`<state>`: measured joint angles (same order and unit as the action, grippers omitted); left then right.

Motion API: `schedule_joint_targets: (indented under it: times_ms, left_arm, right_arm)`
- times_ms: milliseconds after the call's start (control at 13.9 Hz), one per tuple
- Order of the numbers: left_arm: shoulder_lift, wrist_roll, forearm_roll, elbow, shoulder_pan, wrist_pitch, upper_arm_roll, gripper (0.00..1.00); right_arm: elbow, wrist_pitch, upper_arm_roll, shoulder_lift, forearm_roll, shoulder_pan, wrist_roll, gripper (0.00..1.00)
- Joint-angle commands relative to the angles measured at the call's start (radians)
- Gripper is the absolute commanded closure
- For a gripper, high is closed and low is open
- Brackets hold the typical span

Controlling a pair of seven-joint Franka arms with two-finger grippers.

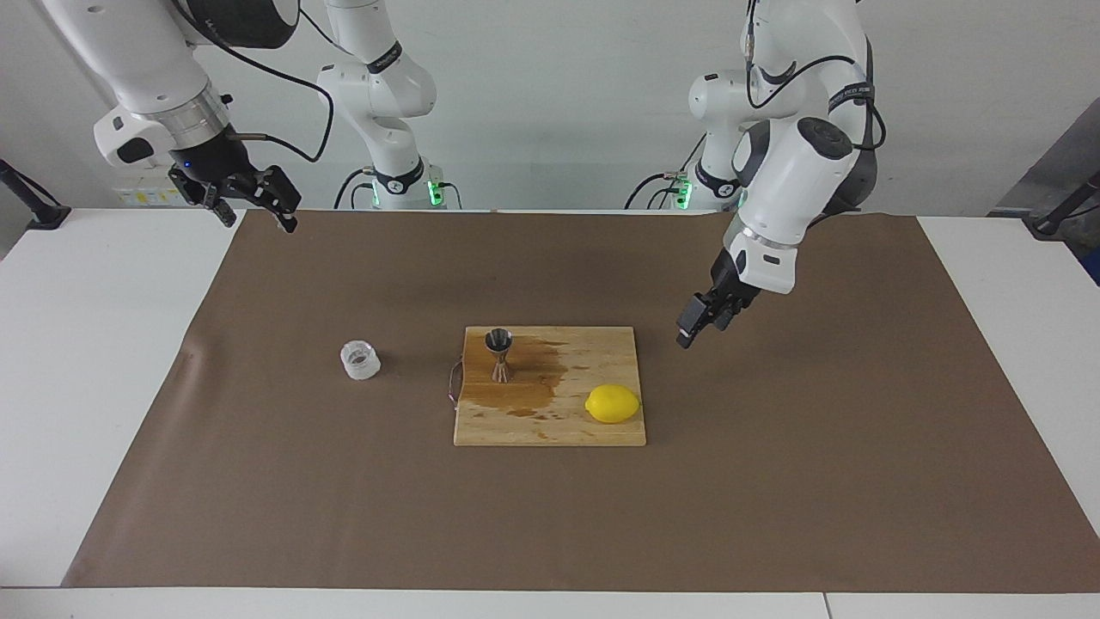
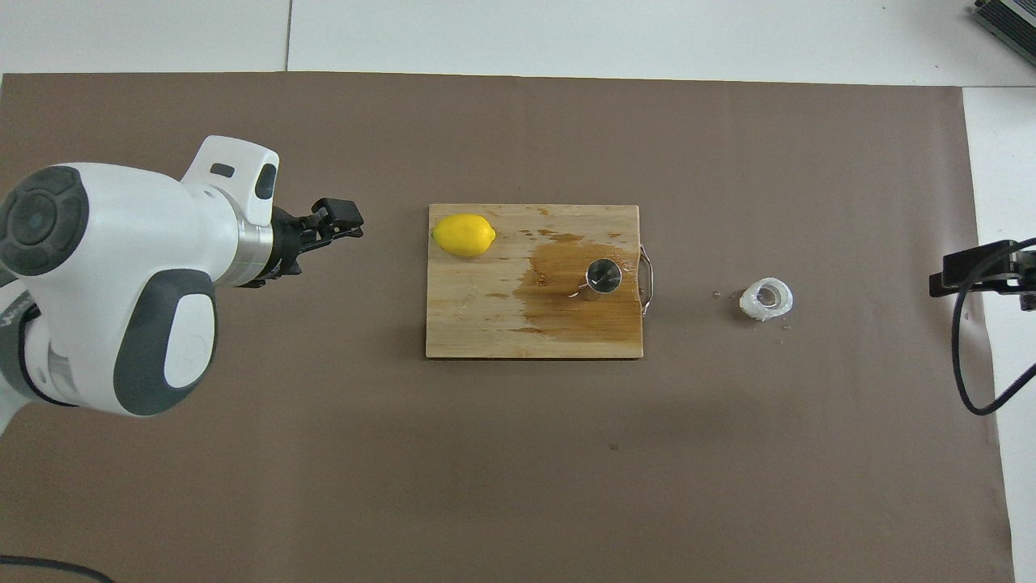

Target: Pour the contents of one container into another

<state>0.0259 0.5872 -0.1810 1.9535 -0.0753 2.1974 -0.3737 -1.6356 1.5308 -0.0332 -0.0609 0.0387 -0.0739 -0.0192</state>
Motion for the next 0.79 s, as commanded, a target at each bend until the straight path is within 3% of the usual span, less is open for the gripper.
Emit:
schedule_joint_targets:
  times_ms: [0, 216, 576, 720]
  left_arm:
    - [-0.05, -0.137, 0.018, 0.005, -0.059, -0.08, -0.005, 0.0]
    - [-0.066, -0.233, 0.047, -0.005, -0.089, -0.14, -0.005, 0.0]
    - [-0.066, -0.346, 0.113, -0.114, -0.138, -0.303, -0.002, 0.0]
    - [-0.067, -0.42, 0.115, -0.146, -0.089, -0.355, 0.091, 0.0]
  right_arm:
    - [-0.039, 0.006, 0.003, -0.034, 0.012, -0.023, 0.239, 0.0]
    - [-0.13, 0.07, 0.003, -0.057, 0.087, -0.058, 0.491, 0.0]
    - [-0.259, 0.225, 0.002, -0.071, 0.145, -0.086, 0.995, 0.0]
    - [-0.292, 0.259, 0.001, -0.027, 0.24, -0.131, 1.208, 0.0]
